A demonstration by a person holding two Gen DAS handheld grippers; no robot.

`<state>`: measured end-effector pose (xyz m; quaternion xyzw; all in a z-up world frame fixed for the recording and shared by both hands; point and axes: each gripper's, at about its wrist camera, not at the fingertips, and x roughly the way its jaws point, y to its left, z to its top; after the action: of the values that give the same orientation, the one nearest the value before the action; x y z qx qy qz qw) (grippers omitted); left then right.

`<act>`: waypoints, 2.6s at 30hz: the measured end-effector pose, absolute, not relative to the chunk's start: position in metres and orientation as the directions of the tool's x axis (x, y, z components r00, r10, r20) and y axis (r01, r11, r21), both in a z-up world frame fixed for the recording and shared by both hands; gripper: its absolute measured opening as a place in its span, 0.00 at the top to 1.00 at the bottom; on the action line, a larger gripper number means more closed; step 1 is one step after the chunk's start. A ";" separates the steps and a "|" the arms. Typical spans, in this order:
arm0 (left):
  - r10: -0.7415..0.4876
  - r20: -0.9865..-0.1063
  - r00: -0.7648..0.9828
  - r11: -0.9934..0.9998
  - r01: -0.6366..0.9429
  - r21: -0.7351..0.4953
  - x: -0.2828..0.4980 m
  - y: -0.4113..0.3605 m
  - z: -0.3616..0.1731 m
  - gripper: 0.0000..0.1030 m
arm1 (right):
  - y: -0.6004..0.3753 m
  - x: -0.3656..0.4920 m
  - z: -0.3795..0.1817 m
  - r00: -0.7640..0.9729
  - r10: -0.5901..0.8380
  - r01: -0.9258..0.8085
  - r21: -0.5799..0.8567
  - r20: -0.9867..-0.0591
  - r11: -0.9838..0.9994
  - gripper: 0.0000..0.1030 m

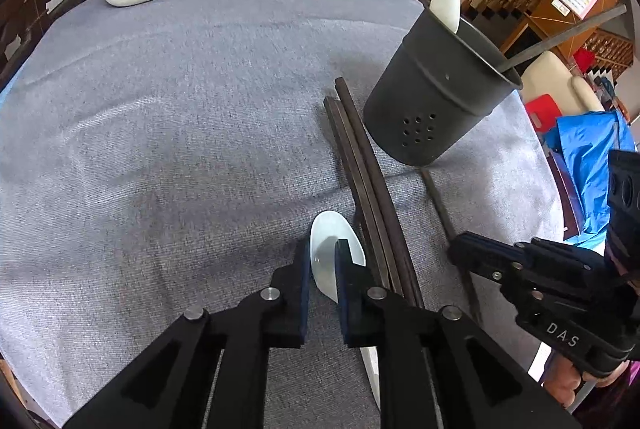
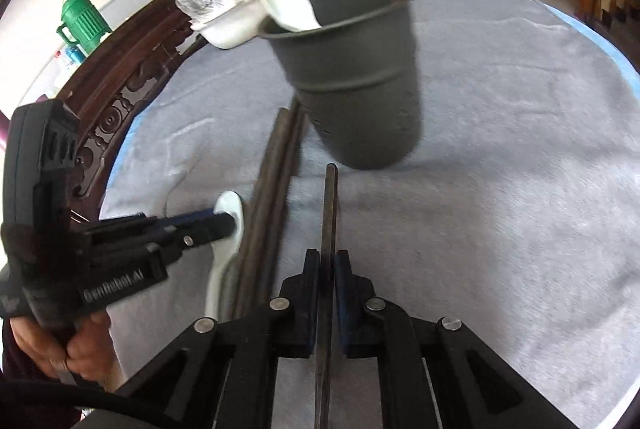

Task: Organize utensils
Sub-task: 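Grasp the second white spoon with the left tool while the right tool grasps another chopstick, then place the spoon into the holder with the left tool while the right tool inserts its chopstick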

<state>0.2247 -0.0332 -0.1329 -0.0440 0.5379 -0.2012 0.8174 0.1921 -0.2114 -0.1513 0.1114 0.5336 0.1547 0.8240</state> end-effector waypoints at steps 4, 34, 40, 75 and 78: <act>-0.380 -0.860 0.341 0.912 0.293 -0.287 0.233 -0.038 -0.135 0.89 | -0.222 0.196 -0.150 0.349 0.364 -0.130 0.340 -0.864 0.931 0.91; -0.363 -0.774 0.518 0.914 0.362 -0.186 0.237 -0.036 -0.077 0.99 | -0.234 0.196 -0.088 0.523 0.399 -0.240 0.319 -0.753 0.917 0.94; -0.360 -0.831 0.425 0.915 0.336 -0.225 0.238 -0.031 -0.094 0.96 | -0.238 0.179 -0.051 0.611 0.418 -0.254 0.334 -0.672 0.908 0.94; -0.453 -0.607 0.652 0.889 0.379 -0.256 0.219 -0.038 0.014 0.97 | -0.283 0.151 0.054 0.894 0.356 -0.239 0.384 -0.271 0.892 0.94; -0.438 -0.511 0.740 0.899 0.357 -0.254 0.222 -0.039 0.046 0.97 | -0.285 0.155 0.069 0.935 0.307 -0.225 0.374 -0.176 0.900 0.94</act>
<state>0.2215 -0.0388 0.0456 -0.0699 0.2907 -0.2138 0.9300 0.1550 -0.2847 0.0687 0.1766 0.1163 0.1374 0.9677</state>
